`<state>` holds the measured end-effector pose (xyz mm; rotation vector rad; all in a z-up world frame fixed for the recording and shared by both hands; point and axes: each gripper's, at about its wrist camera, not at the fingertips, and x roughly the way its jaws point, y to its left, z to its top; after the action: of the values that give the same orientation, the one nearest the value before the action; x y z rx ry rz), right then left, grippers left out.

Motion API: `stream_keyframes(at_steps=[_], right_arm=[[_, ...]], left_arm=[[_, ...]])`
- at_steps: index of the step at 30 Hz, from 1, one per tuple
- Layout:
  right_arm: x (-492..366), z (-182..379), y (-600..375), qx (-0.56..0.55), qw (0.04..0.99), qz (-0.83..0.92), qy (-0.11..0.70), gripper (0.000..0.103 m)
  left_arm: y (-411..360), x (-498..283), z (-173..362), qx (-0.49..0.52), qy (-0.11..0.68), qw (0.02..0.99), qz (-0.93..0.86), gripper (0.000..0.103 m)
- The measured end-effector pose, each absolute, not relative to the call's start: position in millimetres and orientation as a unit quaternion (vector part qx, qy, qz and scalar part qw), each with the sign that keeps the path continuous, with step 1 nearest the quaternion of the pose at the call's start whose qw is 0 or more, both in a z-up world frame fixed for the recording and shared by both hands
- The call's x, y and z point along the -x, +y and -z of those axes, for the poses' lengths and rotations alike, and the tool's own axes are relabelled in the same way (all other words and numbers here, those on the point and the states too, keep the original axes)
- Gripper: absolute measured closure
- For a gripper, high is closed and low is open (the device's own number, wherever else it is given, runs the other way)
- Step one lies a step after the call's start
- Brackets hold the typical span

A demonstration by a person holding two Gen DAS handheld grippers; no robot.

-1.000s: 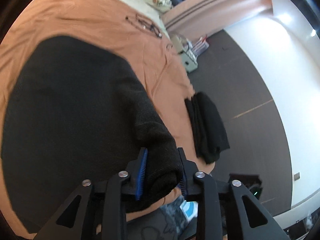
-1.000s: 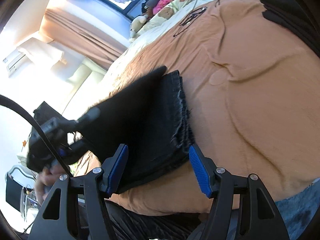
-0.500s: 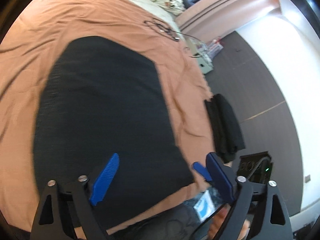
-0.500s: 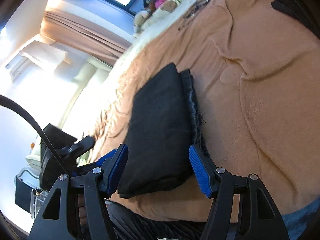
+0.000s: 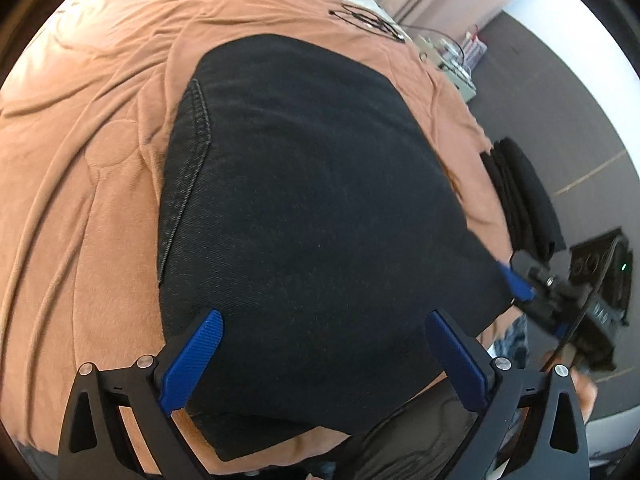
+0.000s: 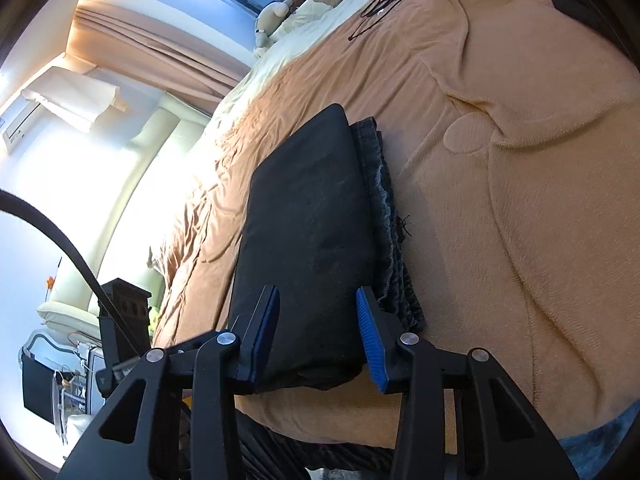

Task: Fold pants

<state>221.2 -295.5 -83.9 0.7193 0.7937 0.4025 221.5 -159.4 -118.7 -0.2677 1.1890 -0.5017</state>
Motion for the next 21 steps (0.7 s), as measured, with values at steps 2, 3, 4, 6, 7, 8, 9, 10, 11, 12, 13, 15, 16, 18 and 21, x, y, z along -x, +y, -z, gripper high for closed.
stream_keyframes(at_steps=[2, 3, 4, 6, 7, 8, 9, 10, 11, 12, 13, 15, 16, 18, 21], right_arm=[[-220, 86, -294, -0.339, 0.841, -0.190, 0.376, 0.066], [-222, 87, -294, -0.337, 0.842, -0.190, 0.377, 0.066], [-224, 86, -293, -0.334, 0.843, -0.189, 0.378, 0.066], [-227, 86, -293, -0.331, 0.844, -0.189, 0.378, 0.066], [-229, 85, -293, -0.330, 0.844, -0.188, 0.378, 0.066], [-231, 84, -293, -0.329, 0.845, -0.187, 0.378, 0.066], [-233, 83, -293, -0.327, 0.846, -0.188, 0.378, 0.066], [-236, 83, -293, -0.325, 0.846, -0.189, 0.378, 0.066], [-238, 81, -292, -0.323, 0.847, -0.191, 0.378, 0.066], [-241, 81, -290, -0.320, 0.846, -0.194, 0.378, 0.066], [-244, 81, -289, -0.318, 0.846, -0.197, 0.380, 0.066], [-251, 83, -286, -0.312, 0.847, -0.190, 0.386, 0.066], [-255, 84, -285, -0.308, 0.848, -0.185, 0.389, 0.066], [-262, 87, -285, -0.301, 0.851, -0.173, 0.394, 0.066], [-273, 91, -286, -0.302, 0.847, -0.170, 0.402, 0.066]], left_arm=[[-163, -222, 122, 0.113, 0.554, 0.791, 0.237, 0.001], [-163, -220, 122, 0.112, 0.551, 0.792, 0.238, 0.001], [-162, -218, 123, 0.114, 0.548, 0.793, 0.241, 0.001], [-159, -216, 123, 0.123, 0.544, 0.793, 0.244, 0.001], [-158, -215, 123, 0.125, 0.541, 0.794, 0.246, 0.001], [-158, -214, 123, 0.124, 0.539, 0.796, 0.248, 0.001], [-158, -211, 123, 0.119, 0.537, 0.797, 0.249, 0.001], [-160, -208, 123, 0.107, 0.537, 0.798, 0.252, 0.001], [-161, -207, 123, 0.100, 0.535, 0.799, 0.255, 0.001], [-161, -206, 123, 0.095, 0.535, 0.799, 0.257, 0.001], [-161, -205, 125, 0.096, 0.536, 0.798, 0.259, 0.001], [-157, -203, 126, 0.107, 0.531, 0.798, 0.265, 0.001], [-154, -203, 126, 0.114, 0.529, 0.797, 0.269, 0.001], [-150, -202, 127, 0.120, 0.526, 0.795, 0.278, 0.001], [-146, -198, 127, 0.110, 0.522, 0.796, 0.287, 0.001]])
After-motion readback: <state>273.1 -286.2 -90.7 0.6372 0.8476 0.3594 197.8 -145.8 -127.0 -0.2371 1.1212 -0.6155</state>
